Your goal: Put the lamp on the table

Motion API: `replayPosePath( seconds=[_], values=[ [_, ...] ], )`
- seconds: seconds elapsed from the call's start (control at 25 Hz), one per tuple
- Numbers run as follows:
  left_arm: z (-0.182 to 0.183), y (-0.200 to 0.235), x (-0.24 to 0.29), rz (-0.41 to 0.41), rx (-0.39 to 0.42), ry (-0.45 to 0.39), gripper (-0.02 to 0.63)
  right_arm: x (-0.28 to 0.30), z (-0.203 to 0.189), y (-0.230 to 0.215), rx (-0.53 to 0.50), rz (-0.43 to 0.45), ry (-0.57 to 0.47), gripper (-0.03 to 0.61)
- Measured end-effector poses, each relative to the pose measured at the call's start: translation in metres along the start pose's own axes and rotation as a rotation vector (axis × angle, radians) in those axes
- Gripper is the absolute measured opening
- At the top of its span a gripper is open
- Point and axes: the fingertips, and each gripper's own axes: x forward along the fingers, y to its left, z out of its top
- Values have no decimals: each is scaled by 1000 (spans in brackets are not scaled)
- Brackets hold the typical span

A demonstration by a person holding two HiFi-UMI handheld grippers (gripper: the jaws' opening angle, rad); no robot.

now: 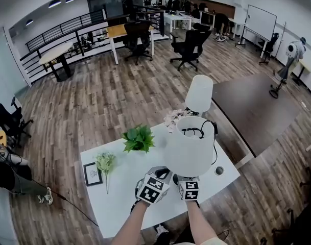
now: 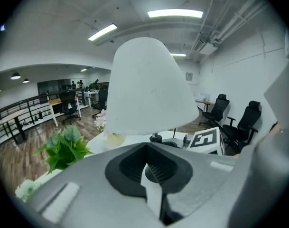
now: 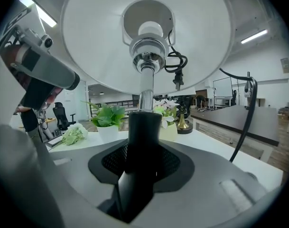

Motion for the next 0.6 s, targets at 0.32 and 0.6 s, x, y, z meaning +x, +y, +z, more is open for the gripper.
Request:
replayPosePath(
  seconds=[0.32,0.6],
  values=[
    [-46,-22,2,-39,-77,36,0,8,-9,1,-40,19,14,164],
    [-51,-34,-5,-30,-111,2,0,-3,-26,-8,-63,-35,27,164]
  ],
)
